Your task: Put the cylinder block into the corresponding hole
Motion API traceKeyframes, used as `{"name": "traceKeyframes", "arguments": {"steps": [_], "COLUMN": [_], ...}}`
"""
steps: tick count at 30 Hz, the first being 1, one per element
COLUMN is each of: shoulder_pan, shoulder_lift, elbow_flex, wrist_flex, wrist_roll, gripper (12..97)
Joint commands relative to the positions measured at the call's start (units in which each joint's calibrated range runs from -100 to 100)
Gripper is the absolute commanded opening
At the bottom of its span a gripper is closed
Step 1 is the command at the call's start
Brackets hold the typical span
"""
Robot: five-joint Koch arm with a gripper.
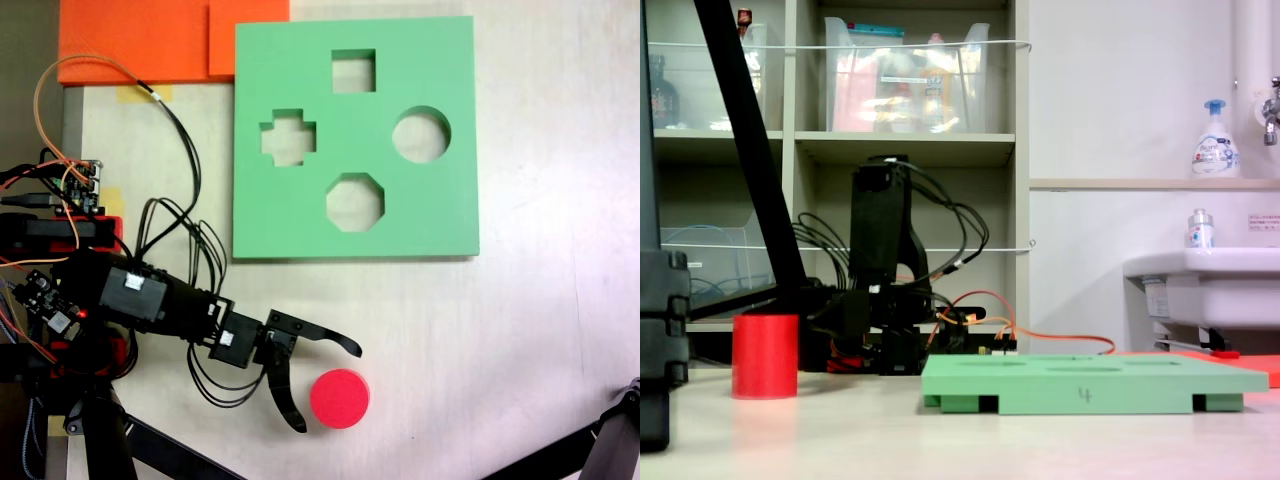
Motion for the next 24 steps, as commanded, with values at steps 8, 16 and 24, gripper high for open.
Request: {"name": "traceKeyframes", "arguments": {"steps": [8,16,24], "shoulder_pan": [-2.1,-3.1,-2.8], "shoulder_lift": [9.4,12.9,13.0], "elbow_flex": [7.7,11.8,11.7], "wrist_flex": [5.9,5.8,4.9], "wrist_roll": [0.5,1.2,1.3], "gripper": [73.5,66.2,42.5]}}
